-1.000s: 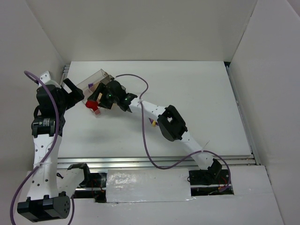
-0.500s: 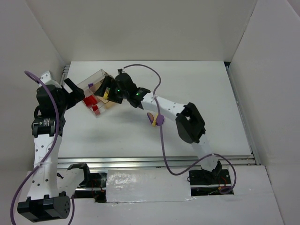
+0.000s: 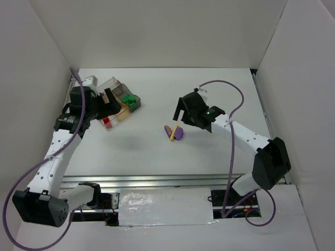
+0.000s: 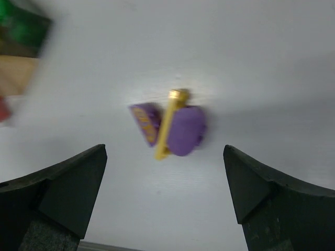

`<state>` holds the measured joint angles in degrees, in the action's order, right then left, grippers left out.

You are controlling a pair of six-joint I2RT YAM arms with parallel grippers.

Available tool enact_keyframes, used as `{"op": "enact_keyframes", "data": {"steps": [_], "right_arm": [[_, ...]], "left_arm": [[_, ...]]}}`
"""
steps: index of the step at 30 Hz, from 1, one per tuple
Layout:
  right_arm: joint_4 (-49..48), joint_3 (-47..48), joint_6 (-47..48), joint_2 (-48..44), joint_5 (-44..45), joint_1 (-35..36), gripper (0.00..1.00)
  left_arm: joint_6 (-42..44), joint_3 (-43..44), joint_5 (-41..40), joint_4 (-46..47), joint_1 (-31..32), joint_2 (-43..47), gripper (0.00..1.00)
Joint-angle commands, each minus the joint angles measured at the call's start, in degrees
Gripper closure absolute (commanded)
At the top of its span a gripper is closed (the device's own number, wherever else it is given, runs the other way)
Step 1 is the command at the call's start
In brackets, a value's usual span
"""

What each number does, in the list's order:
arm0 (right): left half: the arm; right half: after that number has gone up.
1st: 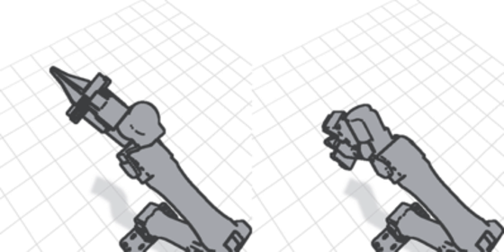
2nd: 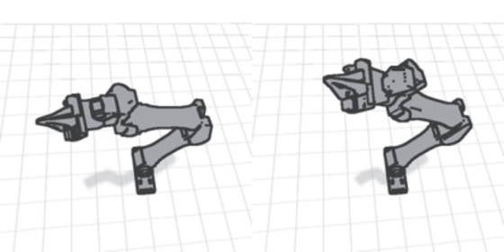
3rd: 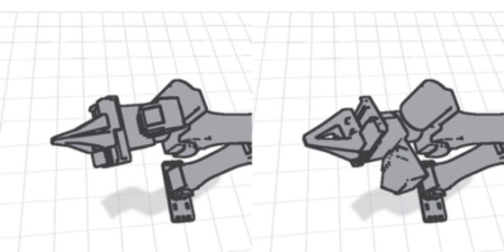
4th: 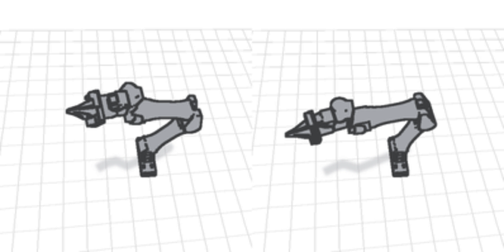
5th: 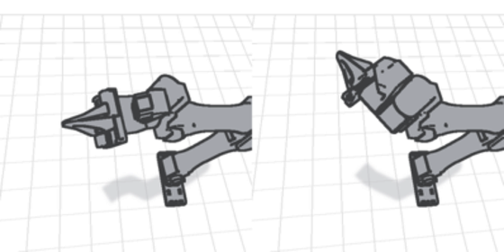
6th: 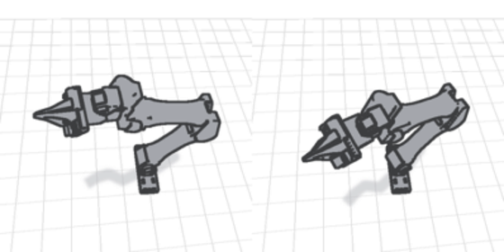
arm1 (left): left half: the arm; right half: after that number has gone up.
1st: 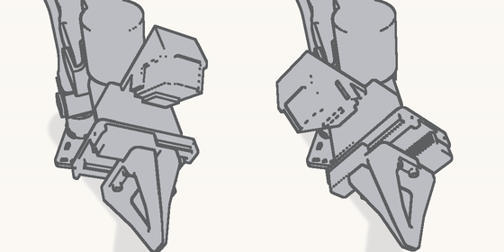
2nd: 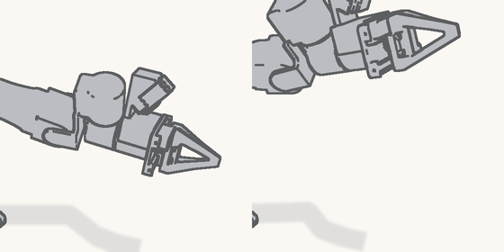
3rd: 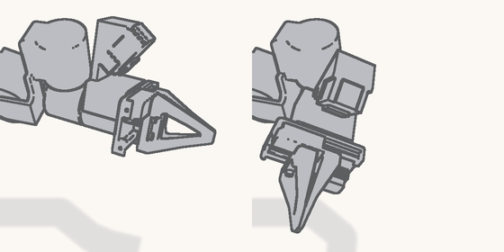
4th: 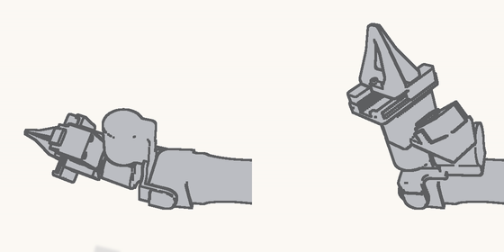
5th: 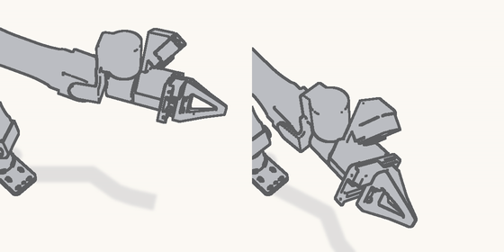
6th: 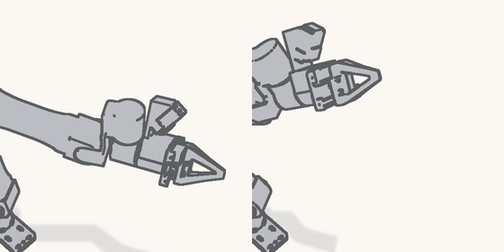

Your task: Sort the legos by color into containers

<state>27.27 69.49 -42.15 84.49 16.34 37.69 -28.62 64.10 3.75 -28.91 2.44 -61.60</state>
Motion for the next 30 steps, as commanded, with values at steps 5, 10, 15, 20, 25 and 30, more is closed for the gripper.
{"op": "enact_keyframes", "data": {"steps": [5, 10, 15, 20, 25, 30], "right_arm": [[3.3, -7.7, -2.7, -5.6, 3.6, -2.6, 0.00], [6.1, -12.6, -6.4, -18.5, 8.7, -4.3, 0.00], [9.6, -16.2, -6.0, -33.8, 10.7, -5.0, 0.00], [13.2, -15.3, -3.4, -40.2, 9.9, -5.6, 0.00], [13.1, -17.1, -1.7, -43.0, 7.5, -5.7, 0.00], [11.3, -19.4, -0.3, -43.4, 5.1, -5.7, 0.00]], "left_arm": [[-11.1, 5.9, -13.5, -0.8, 24.9, -10.3, 0.01], [-20.8, 9.2, -20.6, 0.5, 34.9, -22.9, 0.01], [-27.1, 12.6, -19.7, 4.7, 37.3, -34.1, 0.02], [-30.7, 20.9, -22.5, 1.5, 40.8, -44.8, 0.06], [-35.1, 25.1, -25.9, -2.4, 41.9, -51.2, 0.09], [-38.1, 26.1, -28.5, -3.5, 41.9, -54.3, 0.12]]}}
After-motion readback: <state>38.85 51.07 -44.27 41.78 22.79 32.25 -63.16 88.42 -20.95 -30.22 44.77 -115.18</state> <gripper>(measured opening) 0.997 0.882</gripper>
